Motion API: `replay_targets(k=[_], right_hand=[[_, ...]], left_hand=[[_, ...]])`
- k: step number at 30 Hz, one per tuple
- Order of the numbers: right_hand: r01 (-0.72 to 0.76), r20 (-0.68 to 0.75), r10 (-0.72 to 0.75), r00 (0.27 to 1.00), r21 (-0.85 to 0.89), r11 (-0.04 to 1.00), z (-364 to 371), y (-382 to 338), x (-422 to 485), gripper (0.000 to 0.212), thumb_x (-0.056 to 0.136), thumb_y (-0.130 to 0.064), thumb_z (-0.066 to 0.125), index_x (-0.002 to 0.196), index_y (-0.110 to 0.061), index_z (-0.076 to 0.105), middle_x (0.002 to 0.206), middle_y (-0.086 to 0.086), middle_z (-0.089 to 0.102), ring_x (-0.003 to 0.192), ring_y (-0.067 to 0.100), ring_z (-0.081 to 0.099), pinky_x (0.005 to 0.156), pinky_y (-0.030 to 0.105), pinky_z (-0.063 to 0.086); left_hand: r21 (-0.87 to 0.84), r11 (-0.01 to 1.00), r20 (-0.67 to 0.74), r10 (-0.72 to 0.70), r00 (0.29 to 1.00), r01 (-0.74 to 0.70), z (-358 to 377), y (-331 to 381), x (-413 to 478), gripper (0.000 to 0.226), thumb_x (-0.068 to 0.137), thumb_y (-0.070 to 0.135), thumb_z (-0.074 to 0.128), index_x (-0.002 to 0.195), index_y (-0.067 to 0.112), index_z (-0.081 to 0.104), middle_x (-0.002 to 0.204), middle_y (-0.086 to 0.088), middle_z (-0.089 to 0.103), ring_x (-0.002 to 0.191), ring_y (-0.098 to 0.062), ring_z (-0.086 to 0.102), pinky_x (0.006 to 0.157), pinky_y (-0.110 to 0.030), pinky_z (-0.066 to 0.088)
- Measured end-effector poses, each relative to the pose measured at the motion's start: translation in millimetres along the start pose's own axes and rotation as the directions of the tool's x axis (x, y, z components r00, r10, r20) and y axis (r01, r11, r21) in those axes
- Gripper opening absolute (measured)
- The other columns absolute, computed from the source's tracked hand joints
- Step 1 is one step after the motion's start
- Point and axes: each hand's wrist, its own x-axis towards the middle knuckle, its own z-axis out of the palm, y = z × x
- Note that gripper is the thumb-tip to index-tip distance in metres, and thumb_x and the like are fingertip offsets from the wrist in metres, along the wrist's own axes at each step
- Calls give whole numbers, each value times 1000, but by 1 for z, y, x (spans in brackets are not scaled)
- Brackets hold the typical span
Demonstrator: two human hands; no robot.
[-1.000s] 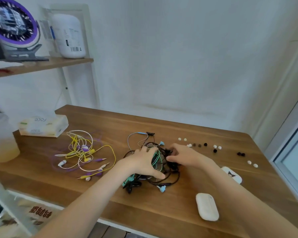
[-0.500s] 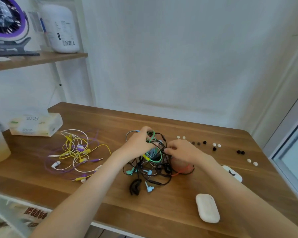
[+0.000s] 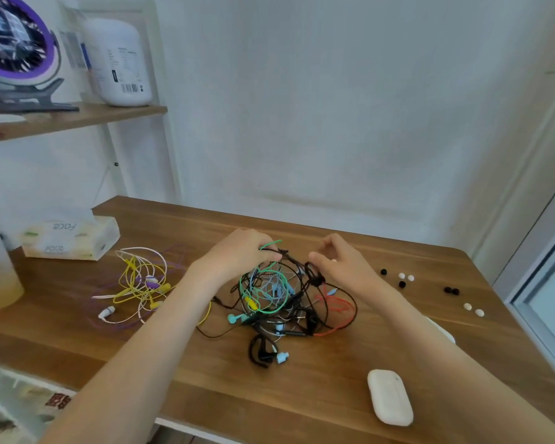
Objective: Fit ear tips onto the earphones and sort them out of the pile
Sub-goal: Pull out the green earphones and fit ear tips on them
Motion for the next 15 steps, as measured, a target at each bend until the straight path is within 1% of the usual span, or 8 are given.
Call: replay_targets(k=[2, 4, 6, 8, 9, 11, 12, 15], right_hand=[[89, 13, -90, 996, 32, 995, 2, -9, 0, 47, 92, -31, 61, 135, -20, 44, 127, -10, 51, 117, 7, 47, 94, 22, 37], [176, 79, -184, 980, 97, 980, 6, -21, 1, 54, 91, -27, 63, 141, -24, 41, 136, -13, 46, 123, 3, 43, 101, 23, 35], [222, 158, -236, 959, 98, 970, 10, -32, 4, 42, 92, -27, 62, 133, -25, 52, 135, -13, 51, 122, 2, 46, 102, 24, 37], [220, 180, -246, 953, 150, 964, 11, -38, 9, 20, 93, -25, 60, 111, -17, 65, 120, -8, 63, 110, 6, 57, 96, 26, 43], [203, 166, -241, 956, 217, 955, 10, -41, 9, 13, 94, -22, 59, 99, -12, 66, 109, -5, 67, 101, 8, 60, 91, 25, 44], [166, 116, -213, 970, 320, 933, 8, -44, 11, 14, 95, -20, 57, 85, -11, 61, 89, -1, 64, 85, 10, 58, 82, 25, 41], [164, 87, -205, 975, 345, 924, 7, -46, 11, 15, 94, -21, 58, 84, -12, 59, 86, 1, 61, 83, 11, 55, 81, 28, 39], [148, 78, -208, 975, 472, 869, 11, -50, 14, 19, 86, -22, 66, 88, -11, 50, 94, 10, 57, 92, 18, 55, 84, 33, 41]], left_hand=[[-17, 999, 45, 27, 999, -27, -8, 4, -2, 13, 90, 36, 61, 99, 29, 69, 102, 9, 65, 97, -9, 55, 77, -26, 38], [-90, 994, 101, 63, 993, -54, -15, 7, -4, 8, 88, 33, 65, 90, 26, 69, 86, 13, 63, 86, -6, 56, 72, -26, 38], [-239, 968, 131, 112, 985, -78, -23, 10, -7, 8, 89, 27, 66, 84, 20, 69, 79, 11, 62, 80, -5, 55, 75, -25, 40], [-331, 939, 97, 133, 986, -94, -30, 11, -11, 14, 92, 25, 62, 80, 23, 70, 80, 11, 66, 81, -3, 58, 82, -25, 42], [-357, 929, 52, 124, 991, -98, -33, 10, -11, 19, 94, 25, 58, 80, 25, 70, 81, 10, 68, 82, -3, 60, 84, -24, 43], [-399, 910, -75, 89, 993, -112, -36, 11, -12, 26, 97, 24, 53, 78, 28, 70, 84, 6, 69, 85, -6, 61, 86, -25, 43], [-445, 887, -129, 75, 989, -125, -36, 13, -13, 27, 98, 24, 51, 80, 29, 71, 89, 4, 71, 90, -8, 62, 89, -26, 44], [-643, 744, -219, 48, 974, -181, -36, 23, -12, 29, 100, 22, 47, 82, 24, 69, 101, 2, 69, 105, -13, 62, 96, -33, 48]])
